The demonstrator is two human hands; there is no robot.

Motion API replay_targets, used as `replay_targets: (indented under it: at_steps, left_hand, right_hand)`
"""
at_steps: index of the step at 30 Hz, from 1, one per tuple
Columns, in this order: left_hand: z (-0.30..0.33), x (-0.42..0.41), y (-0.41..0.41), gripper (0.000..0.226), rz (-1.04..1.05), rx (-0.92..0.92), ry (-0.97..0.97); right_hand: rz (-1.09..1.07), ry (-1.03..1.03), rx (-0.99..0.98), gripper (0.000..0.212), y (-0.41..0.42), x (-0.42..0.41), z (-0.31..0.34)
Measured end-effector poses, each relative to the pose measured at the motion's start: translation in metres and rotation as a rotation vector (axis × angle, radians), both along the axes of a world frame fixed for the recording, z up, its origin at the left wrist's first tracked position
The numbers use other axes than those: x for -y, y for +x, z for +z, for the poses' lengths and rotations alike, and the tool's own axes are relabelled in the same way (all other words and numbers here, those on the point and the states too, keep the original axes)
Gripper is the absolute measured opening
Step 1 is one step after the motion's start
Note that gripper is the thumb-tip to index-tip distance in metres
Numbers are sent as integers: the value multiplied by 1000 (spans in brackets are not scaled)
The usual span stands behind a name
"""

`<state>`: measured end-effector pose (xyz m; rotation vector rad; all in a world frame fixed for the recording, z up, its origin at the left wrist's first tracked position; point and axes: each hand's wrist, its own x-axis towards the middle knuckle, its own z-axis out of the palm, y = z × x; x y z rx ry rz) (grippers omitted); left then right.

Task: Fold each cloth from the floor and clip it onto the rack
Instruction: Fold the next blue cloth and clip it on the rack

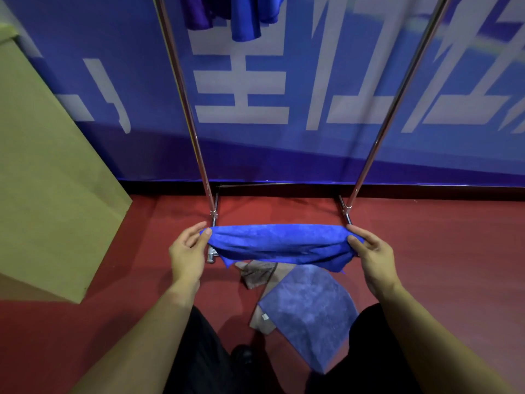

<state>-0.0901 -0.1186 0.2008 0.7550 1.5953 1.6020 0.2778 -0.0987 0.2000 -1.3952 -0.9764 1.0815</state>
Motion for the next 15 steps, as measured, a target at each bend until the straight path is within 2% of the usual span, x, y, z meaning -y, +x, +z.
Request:
replay_targets:
  at_steps: [5,12,15]
  left_hand:
    - [1,-1,-1,18,19,-9,2]
    - [-4,-4,-2,9,-3,90,-45]
    - [-4,-2,-1,17,-60,130,-62]
  right_hand:
    - [-18,33,-23,22,-1,4,8]
    - [-32,44,-15,18,-2,5,8]
    - [-18,26,-46,23,-2,5,8]
